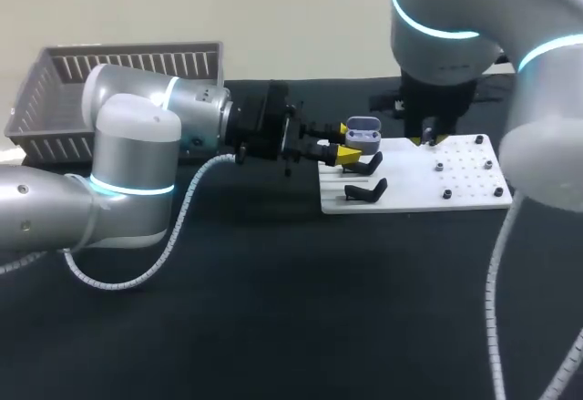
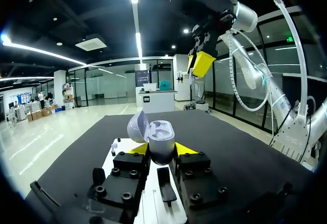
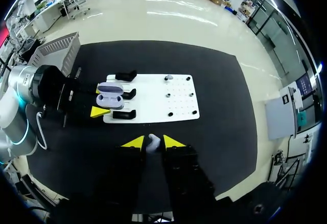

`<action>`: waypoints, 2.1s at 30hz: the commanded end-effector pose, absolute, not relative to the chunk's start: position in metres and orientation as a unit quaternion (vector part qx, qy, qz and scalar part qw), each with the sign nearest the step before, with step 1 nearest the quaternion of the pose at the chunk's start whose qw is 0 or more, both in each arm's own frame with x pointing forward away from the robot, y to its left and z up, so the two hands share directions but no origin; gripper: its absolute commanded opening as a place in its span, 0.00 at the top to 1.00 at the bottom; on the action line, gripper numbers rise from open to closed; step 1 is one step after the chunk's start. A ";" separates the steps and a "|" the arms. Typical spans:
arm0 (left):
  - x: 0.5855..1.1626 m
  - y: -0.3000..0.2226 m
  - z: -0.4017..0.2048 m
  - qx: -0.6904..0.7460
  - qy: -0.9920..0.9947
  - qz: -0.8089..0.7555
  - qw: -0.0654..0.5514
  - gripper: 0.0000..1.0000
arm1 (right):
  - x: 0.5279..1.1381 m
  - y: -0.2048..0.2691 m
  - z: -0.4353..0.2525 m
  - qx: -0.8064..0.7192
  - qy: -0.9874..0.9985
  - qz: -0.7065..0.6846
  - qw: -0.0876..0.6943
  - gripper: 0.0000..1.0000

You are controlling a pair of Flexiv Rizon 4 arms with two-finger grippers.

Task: Pick up each earbud case from the left stands, insert the matching earbuds, close the lid, and place the case in the box.

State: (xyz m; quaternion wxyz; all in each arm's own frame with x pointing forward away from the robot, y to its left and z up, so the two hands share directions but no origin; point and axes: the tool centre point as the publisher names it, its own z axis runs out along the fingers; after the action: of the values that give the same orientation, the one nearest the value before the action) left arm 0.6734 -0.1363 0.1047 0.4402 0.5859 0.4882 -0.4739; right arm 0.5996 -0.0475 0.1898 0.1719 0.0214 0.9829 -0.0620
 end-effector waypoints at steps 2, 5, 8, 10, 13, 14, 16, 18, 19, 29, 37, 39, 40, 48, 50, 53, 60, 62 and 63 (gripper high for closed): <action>0.673 -0.136 0.104 0.586 0.488 -0.473 0.441 1.00 | 0.600 -0.046 0.190 0.022 0.983 -0.064 0.171 1.00; 0.673 -0.136 0.104 0.586 0.488 -0.473 0.441 1.00 | 0.600 -0.046 0.190 0.022 0.983 -0.064 0.171 1.00; 0.673 -0.136 0.104 0.586 0.488 -0.473 0.441 1.00 | 0.600 -0.046 0.190 0.022 0.983 -0.064 0.171 1.00; 0.673 -0.136 0.104 0.586 0.488 -0.473 0.441 1.00 | 0.601 -0.042 0.190 0.032 0.983 -0.066 0.170 1.00; 0.673 -0.136 0.104 0.586 0.488 -0.473 0.441 1.00 | 0.604 -0.031 0.191 0.070 0.981 -0.068 0.166 1.00; 0.673 -0.136 0.104 0.586 0.488 -0.473 0.441 1.00 | 0.605 -0.029 0.190 0.081 0.981 -0.069 0.162 1.00; 0.673 -0.136 0.104 0.586 0.488 -0.473 0.441 1.00 | 0.606 -0.023 0.191 0.112 0.980 -0.070 0.149 1.00; 0.673 -0.136 0.104 0.586 0.488 -0.473 0.441 1.00 | 0.609 -0.018 0.191 0.137 0.978 -0.069 0.143 1.00; 0.673 -0.136 0.104 0.586 0.488 -0.473 0.441 1.00 | 0.611 -0.016 0.193 0.154 0.977 -0.061 0.138 1.00; 0.673 -0.136 0.104 0.586 0.488 -0.473 0.441 1.00 | 0.626 0.009 0.189 0.222 0.970 -0.045 0.089 1.00; 0.673 -0.136 0.104 0.586 0.488 -0.473 0.441 1.00 | 0.633 0.013 0.186 0.225 0.969 -0.062 0.077 1.00; 0.673 -0.136 0.104 0.586 0.488 -0.473 0.441 1.00 | 0.635 0.013 0.185 0.225 0.970 -0.061 0.072 1.00; 0.673 -0.136 0.104 0.586 0.488 -0.473 0.441 1.00 | 0.635 0.013 0.184 0.223 0.970 -0.067 0.070 1.00; 0.673 -0.136 0.104 0.586 0.488 -0.473 0.441 1.00 | 0.643 0.012 0.182 0.220 0.969 -0.087 0.063 1.00; 0.673 -0.136 0.104 0.586 0.488 -0.473 0.441 1.00 | 0.644 0.011 0.182 0.226 0.968 -0.090 0.061 1.00; 0.673 -0.136 0.104 0.586 0.488 -0.473 0.441 1.00 | 0.644 0.011 0.182 0.231 0.968 -0.080 0.061 1.00; 0.673 -0.136 0.104 0.586 0.488 -0.473 0.441 1.00 | 0.644 0.012 0.182 0.232 0.968 -0.071 0.063 1.00; 0.673 -0.136 0.104 0.586 0.488 -0.473 0.441 1.00 | 0.644 0.012 0.182 0.232 0.968 -0.071 0.063 1.00; 0.673 -0.136 0.104 0.586 0.488 -0.473 0.441 1.00 | 0.644 0.012 0.182 0.232 0.968 -0.071 0.063 1.00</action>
State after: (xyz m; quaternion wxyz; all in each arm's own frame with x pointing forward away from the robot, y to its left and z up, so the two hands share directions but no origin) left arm 0.6734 -0.1363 0.1047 0.4402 0.5859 0.4882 -0.4739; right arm 0.6463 0.0133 0.1824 0.0606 0.2320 0.9681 -0.0732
